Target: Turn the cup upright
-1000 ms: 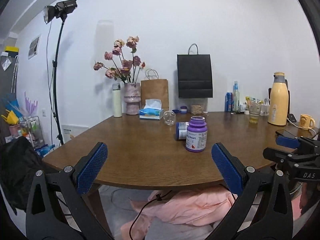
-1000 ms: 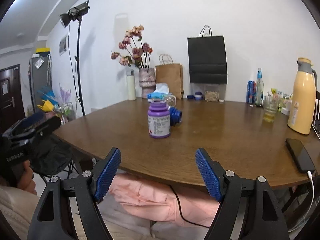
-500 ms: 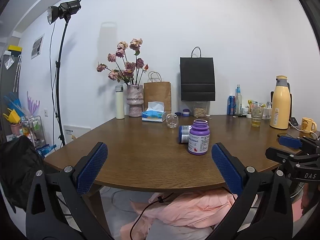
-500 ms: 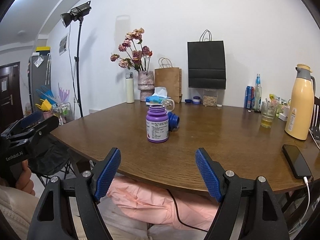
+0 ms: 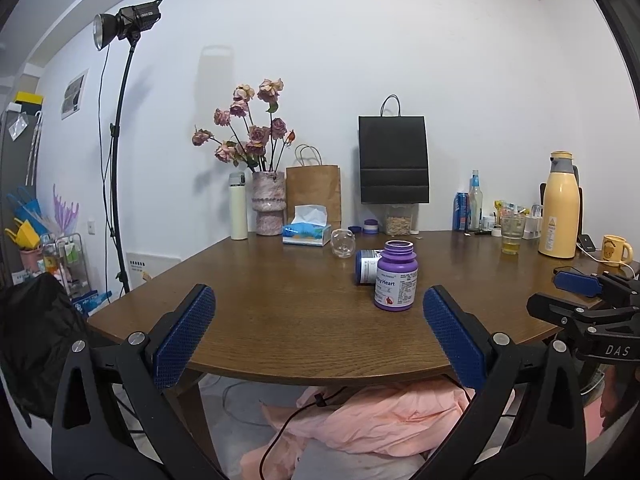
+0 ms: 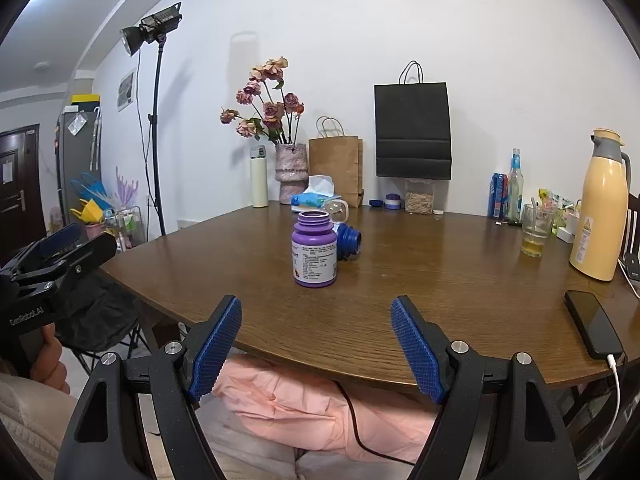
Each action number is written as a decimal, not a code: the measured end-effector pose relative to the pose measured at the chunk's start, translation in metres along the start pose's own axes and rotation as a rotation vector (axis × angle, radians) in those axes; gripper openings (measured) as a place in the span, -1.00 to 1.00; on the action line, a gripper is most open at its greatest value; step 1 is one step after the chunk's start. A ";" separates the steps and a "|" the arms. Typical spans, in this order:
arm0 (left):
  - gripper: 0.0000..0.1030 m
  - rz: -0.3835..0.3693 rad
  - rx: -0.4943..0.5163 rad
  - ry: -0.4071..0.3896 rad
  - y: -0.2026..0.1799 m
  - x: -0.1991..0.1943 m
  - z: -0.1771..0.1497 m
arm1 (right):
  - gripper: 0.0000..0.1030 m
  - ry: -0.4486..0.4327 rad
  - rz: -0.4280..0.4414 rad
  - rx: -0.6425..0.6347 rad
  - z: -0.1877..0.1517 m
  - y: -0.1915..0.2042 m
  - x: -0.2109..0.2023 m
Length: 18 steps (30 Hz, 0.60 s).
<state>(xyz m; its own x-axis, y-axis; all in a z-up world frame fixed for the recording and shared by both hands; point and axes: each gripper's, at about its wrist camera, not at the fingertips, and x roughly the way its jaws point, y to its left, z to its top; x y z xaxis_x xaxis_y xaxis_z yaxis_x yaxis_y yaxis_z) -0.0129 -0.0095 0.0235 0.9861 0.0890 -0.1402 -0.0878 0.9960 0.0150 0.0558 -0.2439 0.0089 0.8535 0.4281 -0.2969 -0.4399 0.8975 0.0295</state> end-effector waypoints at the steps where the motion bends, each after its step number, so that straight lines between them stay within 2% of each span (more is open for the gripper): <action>1: 1.00 0.001 0.000 -0.001 0.000 -0.001 0.000 | 0.59 -0.001 -0.001 -0.001 0.000 0.000 0.000; 18: 1.00 0.002 0.000 -0.002 0.000 -0.001 -0.001 | 0.59 0.004 0.002 0.001 -0.001 0.000 0.002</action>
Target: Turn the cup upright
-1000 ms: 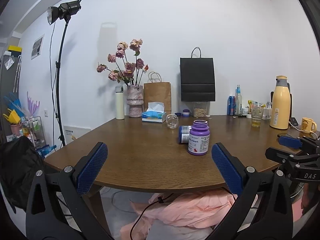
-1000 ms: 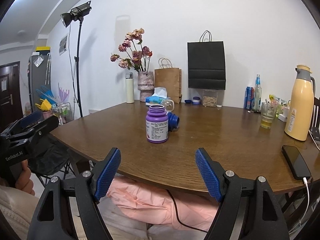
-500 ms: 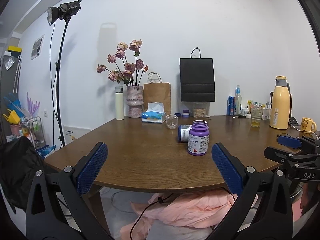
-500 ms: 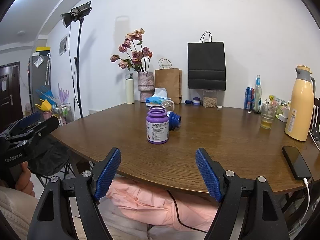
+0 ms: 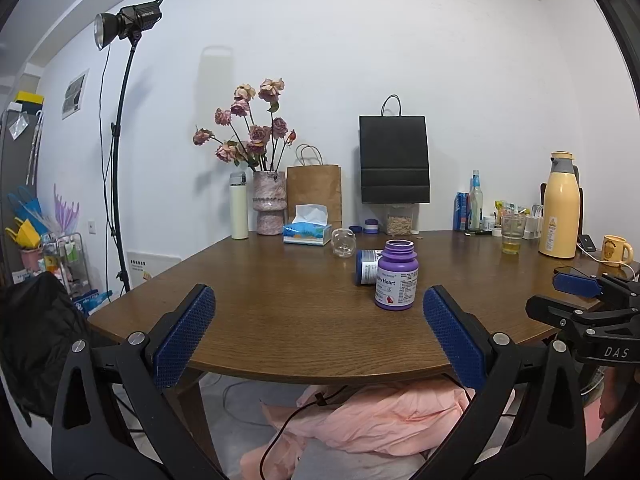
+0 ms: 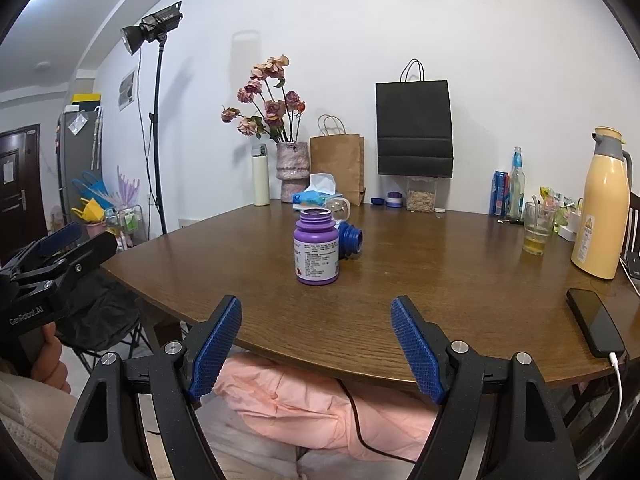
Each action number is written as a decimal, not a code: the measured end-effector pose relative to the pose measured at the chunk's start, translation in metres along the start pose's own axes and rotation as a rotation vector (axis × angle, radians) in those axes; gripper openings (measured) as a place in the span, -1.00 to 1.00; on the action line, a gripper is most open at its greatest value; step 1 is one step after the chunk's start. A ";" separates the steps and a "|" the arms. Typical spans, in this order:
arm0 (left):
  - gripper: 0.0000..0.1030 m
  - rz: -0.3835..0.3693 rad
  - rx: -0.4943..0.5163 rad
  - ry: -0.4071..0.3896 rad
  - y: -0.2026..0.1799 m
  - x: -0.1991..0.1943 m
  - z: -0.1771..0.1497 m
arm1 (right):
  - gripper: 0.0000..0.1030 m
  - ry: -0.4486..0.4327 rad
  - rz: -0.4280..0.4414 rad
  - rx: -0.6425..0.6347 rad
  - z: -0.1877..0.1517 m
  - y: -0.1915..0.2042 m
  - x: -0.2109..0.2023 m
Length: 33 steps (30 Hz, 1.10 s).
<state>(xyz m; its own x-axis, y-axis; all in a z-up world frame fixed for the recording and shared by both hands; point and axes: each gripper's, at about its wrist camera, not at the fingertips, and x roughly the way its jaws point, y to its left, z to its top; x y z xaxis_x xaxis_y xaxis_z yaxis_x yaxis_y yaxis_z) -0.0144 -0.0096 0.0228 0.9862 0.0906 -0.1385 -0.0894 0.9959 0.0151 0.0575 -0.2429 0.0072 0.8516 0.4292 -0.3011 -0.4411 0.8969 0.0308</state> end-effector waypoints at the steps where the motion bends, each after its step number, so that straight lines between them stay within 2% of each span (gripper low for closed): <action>1: 1.00 0.001 0.000 -0.001 0.000 0.000 0.000 | 0.59 0.000 0.001 0.000 0.000 0.000 0.000; 33: 1.00 -0.002 -0.005 0.006 0.002 0.000 -0.003 | 0.59 0.002 -0.009 0.005 -0.003 0.006 0.000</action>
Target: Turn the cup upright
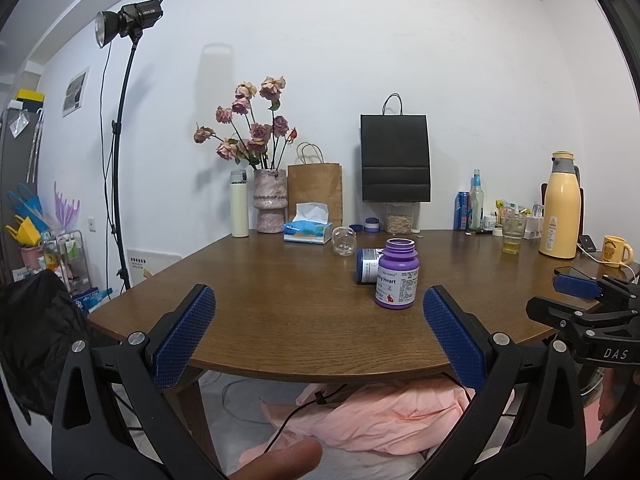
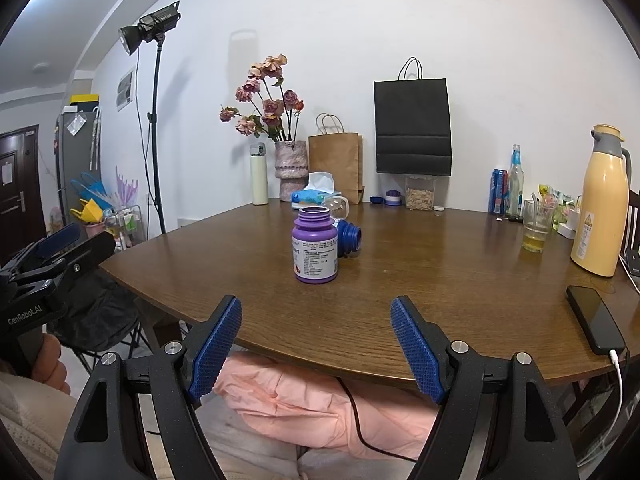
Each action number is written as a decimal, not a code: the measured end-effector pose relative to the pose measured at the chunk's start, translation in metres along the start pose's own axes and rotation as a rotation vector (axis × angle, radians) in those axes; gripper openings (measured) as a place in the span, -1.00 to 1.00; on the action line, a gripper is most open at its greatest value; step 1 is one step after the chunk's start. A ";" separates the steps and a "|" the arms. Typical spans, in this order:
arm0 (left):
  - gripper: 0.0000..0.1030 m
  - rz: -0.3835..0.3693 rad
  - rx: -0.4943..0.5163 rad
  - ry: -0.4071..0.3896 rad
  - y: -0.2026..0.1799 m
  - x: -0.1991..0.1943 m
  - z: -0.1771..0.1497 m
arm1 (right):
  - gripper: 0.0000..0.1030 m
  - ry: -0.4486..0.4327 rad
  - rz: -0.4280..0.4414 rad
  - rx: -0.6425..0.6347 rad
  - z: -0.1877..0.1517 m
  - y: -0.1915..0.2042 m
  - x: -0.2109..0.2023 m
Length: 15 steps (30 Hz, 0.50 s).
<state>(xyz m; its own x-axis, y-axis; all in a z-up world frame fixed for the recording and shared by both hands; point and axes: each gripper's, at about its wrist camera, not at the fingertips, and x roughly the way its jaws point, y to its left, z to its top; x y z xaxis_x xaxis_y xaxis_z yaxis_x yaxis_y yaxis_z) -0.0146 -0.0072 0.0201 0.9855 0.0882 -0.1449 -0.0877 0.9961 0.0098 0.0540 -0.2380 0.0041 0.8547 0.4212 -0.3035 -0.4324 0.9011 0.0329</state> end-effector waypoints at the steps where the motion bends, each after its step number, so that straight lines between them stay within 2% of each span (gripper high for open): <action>1: 1.00 0.000 0.000 0.000 0.000 0.000 0.000 | 0.59 0.000 0.000 0.000 0.000 0.000 0.000; 15: 1.00 0.003 0.000 -0.003 0.001 -0.001 0.002 | 0.59 0.001 -0.001 0.000 -0.001 0.001 0.000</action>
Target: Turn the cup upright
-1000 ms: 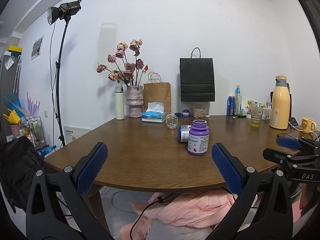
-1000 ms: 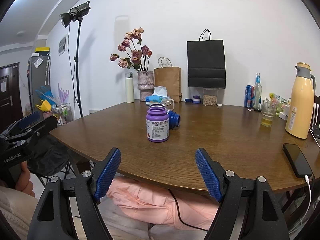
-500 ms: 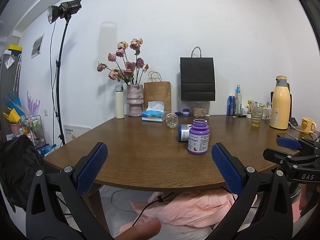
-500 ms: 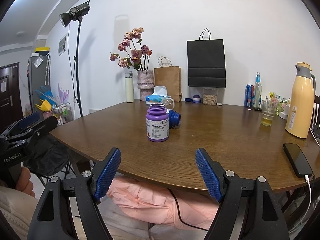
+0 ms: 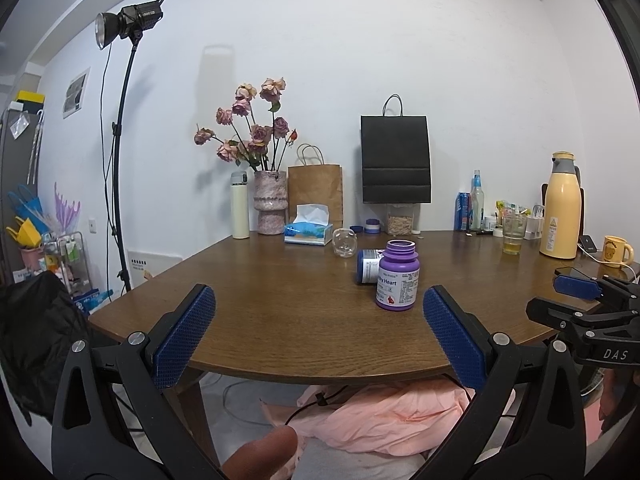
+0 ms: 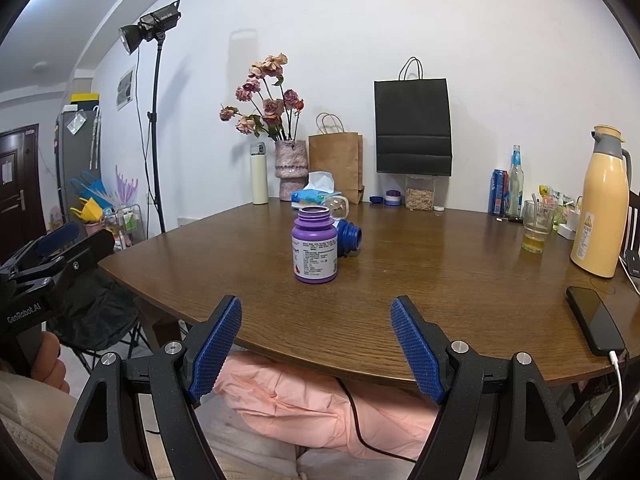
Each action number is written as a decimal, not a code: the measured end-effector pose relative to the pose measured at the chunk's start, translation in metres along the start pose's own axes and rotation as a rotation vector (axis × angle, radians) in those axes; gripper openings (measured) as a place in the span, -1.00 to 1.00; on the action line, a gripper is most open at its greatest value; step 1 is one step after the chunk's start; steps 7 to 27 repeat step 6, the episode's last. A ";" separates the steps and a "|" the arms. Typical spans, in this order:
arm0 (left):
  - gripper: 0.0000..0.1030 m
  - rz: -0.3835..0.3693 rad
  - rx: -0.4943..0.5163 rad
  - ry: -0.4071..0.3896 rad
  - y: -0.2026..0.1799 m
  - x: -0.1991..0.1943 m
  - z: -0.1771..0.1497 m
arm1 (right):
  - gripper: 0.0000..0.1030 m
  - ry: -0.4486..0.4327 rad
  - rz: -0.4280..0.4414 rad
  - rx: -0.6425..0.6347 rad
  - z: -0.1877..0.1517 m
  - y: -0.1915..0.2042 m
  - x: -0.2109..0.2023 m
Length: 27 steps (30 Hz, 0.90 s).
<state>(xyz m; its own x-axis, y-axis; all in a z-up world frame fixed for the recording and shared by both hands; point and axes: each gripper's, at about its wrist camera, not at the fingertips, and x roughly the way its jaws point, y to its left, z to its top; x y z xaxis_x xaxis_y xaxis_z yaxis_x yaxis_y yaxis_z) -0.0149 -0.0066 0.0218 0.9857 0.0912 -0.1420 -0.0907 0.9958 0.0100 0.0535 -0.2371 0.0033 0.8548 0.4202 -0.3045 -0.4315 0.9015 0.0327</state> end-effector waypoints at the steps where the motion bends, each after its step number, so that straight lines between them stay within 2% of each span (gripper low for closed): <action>1: 1.00 0.000 0.000 0.000 0.000 0.000 0.000 | 0.59 0.001 0.000 0.000 0.000 0.000 0.000; 27: 1.00 0.004 0.000 -0.004 0.001 0.000 0.001 | 0.59 0.003 -0.003 0.002 0.000 0.000 0.000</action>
